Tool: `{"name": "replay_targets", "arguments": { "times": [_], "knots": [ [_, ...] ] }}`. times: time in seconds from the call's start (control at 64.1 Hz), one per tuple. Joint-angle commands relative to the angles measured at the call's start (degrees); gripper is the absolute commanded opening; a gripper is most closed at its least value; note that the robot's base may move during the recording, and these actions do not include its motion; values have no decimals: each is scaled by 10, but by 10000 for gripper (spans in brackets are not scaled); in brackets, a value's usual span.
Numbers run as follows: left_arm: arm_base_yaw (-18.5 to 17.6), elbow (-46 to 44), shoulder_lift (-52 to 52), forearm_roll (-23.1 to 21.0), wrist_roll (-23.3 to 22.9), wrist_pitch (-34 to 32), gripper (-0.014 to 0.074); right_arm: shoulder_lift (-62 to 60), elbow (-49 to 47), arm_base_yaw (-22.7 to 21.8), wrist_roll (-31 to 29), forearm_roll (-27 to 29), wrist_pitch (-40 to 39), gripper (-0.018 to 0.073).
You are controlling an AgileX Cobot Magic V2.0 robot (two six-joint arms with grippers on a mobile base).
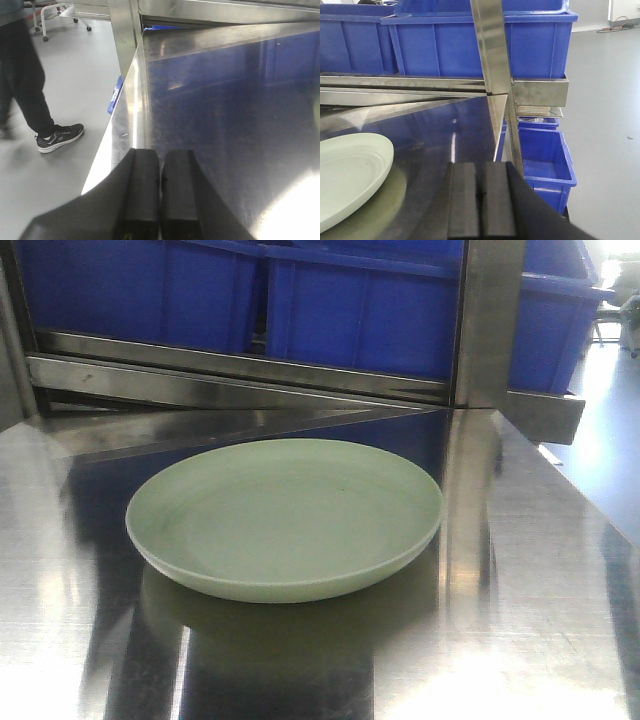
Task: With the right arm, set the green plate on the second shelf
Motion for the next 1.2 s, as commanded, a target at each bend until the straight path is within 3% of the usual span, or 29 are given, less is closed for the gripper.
{"name": "replay_targets", "arguments": {
  "times": [0.0,1.186],
  "knots": [
    [-4,24,-11,1,-3,-36,125,-11,-3,-1,0,-6,-48,52],
    [-4,24,-11,1,-3,-36,125,-11,-3,-1,0,-6,-48,52]
  ]
}}
